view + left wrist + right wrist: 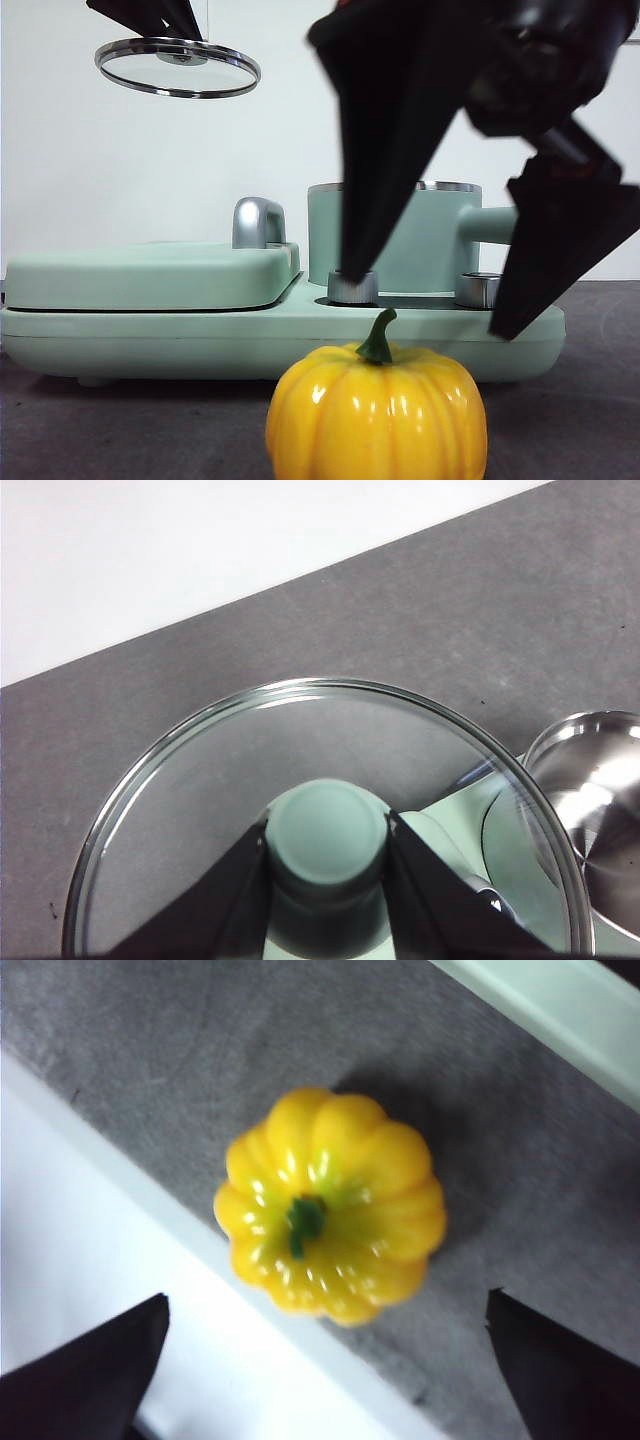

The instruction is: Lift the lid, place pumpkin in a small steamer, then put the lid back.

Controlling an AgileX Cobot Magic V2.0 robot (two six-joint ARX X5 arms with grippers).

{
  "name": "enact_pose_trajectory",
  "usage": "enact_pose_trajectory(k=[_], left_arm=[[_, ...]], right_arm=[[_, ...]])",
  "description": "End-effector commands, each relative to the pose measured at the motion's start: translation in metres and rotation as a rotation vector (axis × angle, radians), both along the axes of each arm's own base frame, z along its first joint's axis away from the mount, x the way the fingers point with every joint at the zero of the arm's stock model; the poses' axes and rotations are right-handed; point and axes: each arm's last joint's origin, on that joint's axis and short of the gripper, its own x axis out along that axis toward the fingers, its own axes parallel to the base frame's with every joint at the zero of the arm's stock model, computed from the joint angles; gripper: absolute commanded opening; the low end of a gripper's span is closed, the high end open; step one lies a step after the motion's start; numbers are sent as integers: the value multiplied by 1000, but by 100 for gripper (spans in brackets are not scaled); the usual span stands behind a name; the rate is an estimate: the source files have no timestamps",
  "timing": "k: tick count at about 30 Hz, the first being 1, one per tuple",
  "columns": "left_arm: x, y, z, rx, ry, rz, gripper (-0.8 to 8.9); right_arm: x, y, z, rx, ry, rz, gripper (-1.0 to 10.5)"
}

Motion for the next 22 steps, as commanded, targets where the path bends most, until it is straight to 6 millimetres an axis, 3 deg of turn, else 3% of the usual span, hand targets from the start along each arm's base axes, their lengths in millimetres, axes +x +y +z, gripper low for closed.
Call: enact_pose_trajectory(k=[1,12,22], left_arm=[[-2,-1,16,-18,-65,-11,15],[-2,-1,16,-18,-65,-11,15],[-2,0,16,-18,-65,-10,15]], right_arm=[[1,13,0,9,-15,38,586],[12,50,-1,-147,-127,158,592],[14,65,-26,-254,-73,219,605]])
